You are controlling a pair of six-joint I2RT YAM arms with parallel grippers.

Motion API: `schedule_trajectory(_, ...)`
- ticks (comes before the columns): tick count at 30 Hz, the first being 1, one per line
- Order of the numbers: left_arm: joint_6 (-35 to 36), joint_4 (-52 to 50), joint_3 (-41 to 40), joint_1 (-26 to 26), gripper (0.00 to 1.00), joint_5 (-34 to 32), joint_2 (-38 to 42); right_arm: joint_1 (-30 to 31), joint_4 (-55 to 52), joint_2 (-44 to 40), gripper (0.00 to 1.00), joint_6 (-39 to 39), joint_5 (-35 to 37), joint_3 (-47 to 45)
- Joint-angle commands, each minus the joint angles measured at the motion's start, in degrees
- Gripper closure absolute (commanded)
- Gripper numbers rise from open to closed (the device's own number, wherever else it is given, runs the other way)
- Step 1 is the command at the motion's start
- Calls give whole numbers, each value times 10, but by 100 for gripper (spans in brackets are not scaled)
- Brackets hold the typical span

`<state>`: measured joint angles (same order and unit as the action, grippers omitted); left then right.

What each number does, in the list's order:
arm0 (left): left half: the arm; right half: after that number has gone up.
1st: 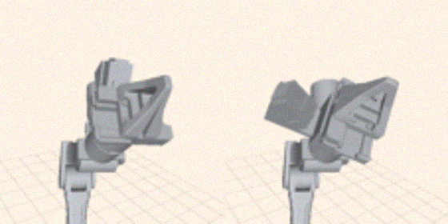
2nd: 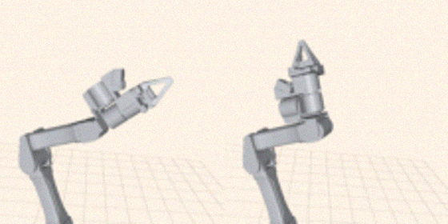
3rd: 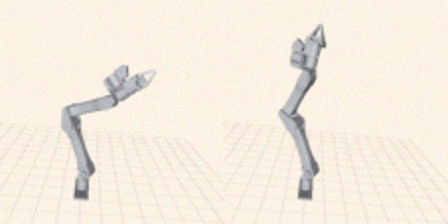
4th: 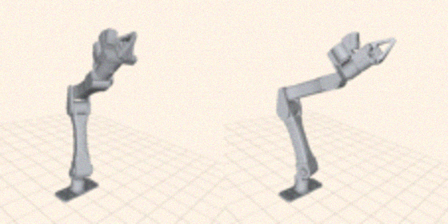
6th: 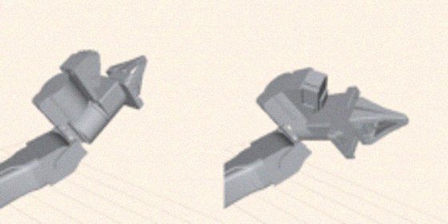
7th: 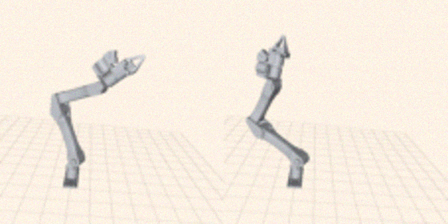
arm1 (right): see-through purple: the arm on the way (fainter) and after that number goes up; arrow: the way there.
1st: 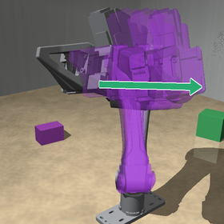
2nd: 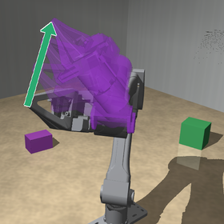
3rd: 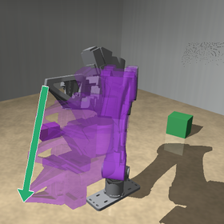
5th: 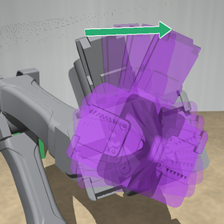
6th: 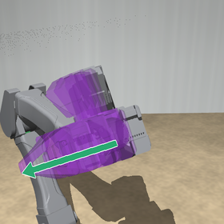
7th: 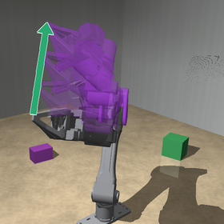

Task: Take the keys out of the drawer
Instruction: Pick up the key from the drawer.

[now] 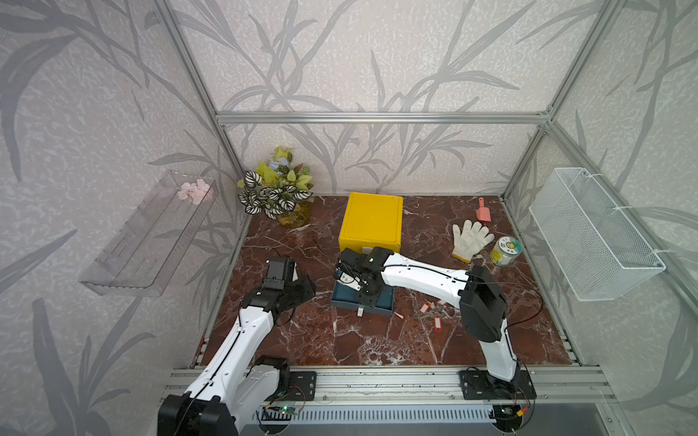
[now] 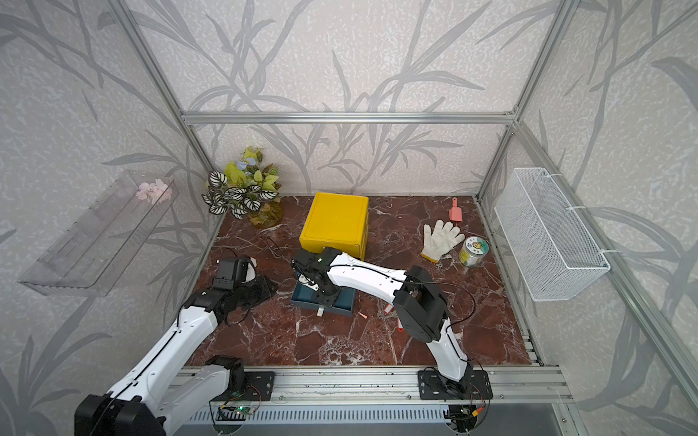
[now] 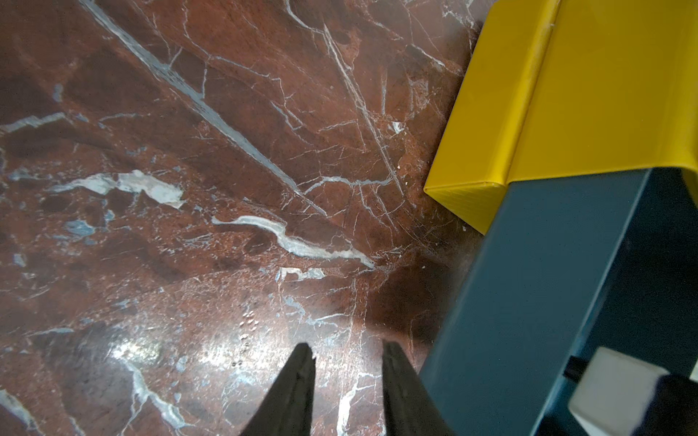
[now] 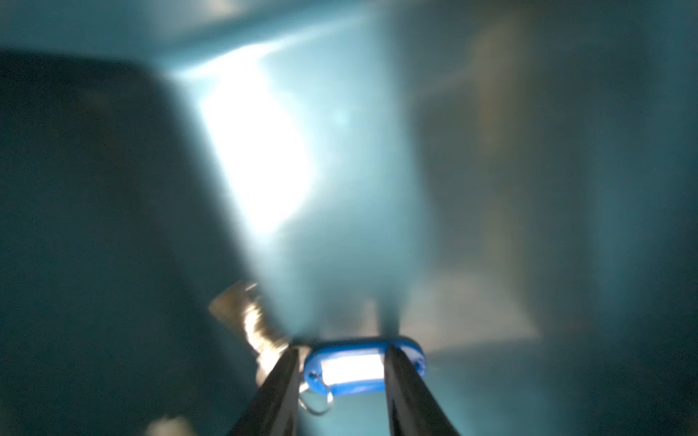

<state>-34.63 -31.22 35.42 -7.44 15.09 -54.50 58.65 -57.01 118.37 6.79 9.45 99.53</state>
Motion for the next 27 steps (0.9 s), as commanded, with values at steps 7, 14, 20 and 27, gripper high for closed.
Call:
schedule_trajectory(7, 4, 3, 19, 1, 66, -2, -7, -23, 14, -4, 60, 9, 128, -18)
schedule_trajectory(14, 5, 4, 22, 1, 66, -6, -14, -45, 17, -1, 61, 15, 116, -14)
schedule_trajectory(20, 4, 5, 21, 1, 66, -5, -17, -50, 3, -11, 61, 20, 64, -14)
schedule_trajectory(27, 7, 7, 21, 0, 66, -5, -19, -50, -6, -39, 60, 41, -12, -17)
